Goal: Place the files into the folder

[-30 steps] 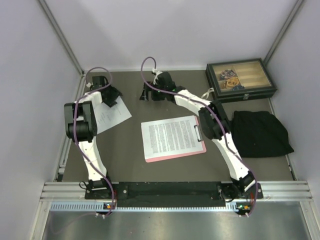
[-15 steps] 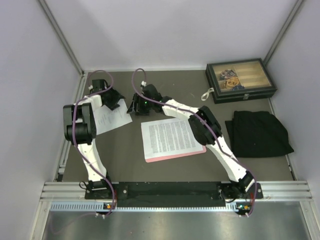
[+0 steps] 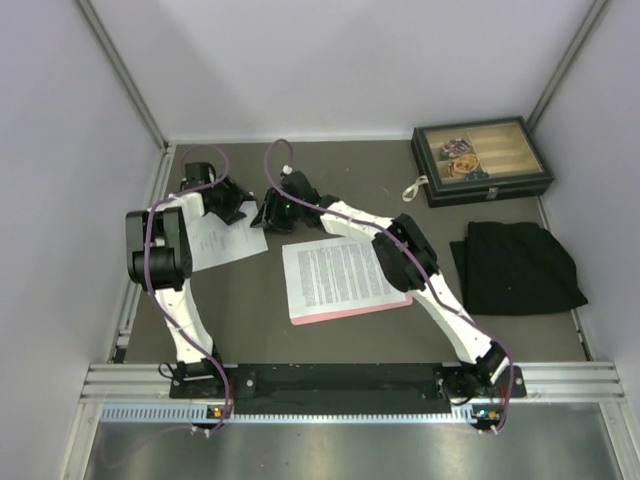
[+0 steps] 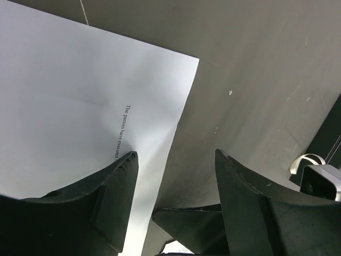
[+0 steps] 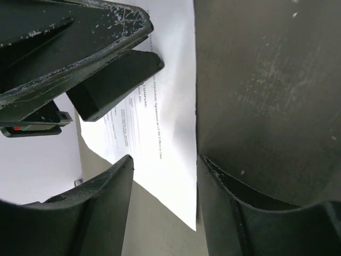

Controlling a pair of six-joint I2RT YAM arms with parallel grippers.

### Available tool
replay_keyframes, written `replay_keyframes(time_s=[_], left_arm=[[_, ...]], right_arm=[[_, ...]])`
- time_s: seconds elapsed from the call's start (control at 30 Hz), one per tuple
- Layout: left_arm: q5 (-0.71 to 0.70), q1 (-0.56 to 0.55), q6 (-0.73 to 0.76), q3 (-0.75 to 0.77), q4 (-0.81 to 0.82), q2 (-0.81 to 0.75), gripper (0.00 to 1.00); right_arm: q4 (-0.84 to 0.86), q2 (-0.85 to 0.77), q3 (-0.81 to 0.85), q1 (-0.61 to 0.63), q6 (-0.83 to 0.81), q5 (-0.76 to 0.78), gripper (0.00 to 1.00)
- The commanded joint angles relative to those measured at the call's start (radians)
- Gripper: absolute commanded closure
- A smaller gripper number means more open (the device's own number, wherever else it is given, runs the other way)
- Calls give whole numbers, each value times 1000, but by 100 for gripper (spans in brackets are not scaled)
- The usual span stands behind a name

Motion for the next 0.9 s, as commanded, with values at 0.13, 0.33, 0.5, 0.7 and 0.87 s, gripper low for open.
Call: replay_keyframes(time_s=[0.13, 0.33, 0.5, 0.7, 0.87], left_arm=[[1, -10, 11, -88, -177, 64, 34], [24, -12, 15, -105, -177, 45, 33], [3, -18, 94, -71, -225, 1, 28], [-210, -18, 170, 23, -355, -119, 18], [-342, -15, 190, 99, -429, -100, 15]], right_arm=[[131, 54, -51, 52, 52, -111, 50], [249, 60, -65, 36, 30, -166, 49], [170, 10, -85, 14, -83, -134, 46], [54, -107, -192, 6, -247, -85, 42], [-16, -144, -185, 5, -347, -19, 32]])
